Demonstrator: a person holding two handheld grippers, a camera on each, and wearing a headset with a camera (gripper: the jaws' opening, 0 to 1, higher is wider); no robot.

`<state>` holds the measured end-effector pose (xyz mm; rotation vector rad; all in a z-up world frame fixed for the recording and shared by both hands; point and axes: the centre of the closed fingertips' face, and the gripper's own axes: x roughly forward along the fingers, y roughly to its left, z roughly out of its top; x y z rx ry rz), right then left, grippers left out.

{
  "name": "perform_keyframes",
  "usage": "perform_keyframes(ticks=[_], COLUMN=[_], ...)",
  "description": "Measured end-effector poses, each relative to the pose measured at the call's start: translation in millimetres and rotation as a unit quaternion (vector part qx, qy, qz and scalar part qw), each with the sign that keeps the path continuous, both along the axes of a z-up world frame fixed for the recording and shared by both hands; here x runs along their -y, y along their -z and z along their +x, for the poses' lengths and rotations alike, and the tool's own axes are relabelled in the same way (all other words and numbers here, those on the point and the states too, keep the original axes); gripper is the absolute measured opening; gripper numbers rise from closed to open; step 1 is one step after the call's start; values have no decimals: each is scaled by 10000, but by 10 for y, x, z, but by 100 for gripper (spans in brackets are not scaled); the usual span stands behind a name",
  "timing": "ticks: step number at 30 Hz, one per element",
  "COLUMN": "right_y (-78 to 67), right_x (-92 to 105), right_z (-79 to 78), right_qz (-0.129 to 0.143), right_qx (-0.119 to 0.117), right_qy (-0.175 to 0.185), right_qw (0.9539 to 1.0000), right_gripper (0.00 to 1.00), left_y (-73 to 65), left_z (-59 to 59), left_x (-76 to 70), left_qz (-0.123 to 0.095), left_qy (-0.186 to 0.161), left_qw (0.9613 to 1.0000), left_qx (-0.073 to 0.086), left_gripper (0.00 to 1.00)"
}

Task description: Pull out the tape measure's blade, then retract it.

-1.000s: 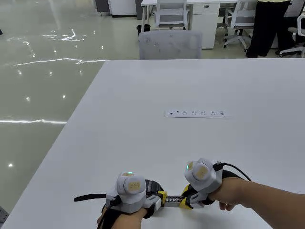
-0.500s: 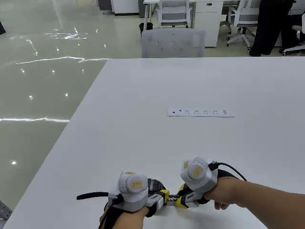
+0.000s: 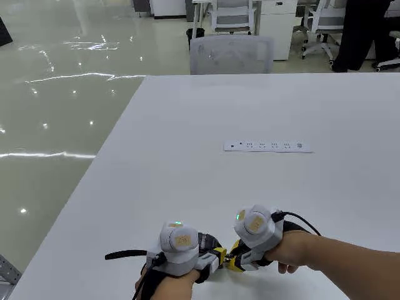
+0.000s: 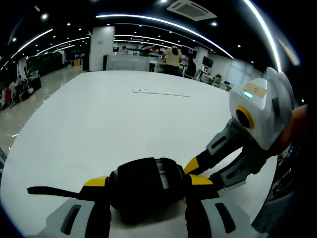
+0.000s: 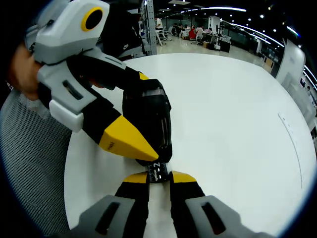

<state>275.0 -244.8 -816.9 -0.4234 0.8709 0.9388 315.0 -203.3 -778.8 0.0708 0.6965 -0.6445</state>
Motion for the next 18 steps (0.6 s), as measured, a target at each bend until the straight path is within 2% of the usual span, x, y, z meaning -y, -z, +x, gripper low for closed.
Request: perform_keyframes(ticks=[3, 10, 14, 18], right_y=[7, 15, 22, 22], right_x=[-29, -40, -17, -28], right_z=[10, 19, 3, 16], right_qz=[-19, 1, -92, -70], right_qx=[93, 94, 241, 174], right_qy=[-146, -147, -392, -354], right_qw=[9998, 9998, 9989, 9992], right_gripper=[14, 14, 14, 14], left_y=[2, 3, 3, 6], left_z=[2, 3, 9, 12], left_x=[0, 0, 0, -1], left_qz=[0, -1, -7, -10], left_qy=[0, -1, -5, -6], left_qw=[10000, 10000, 10000, 10000], left_qx=[-4, 1, 0, 7], left_gripper=[57, 57, 57, 57])
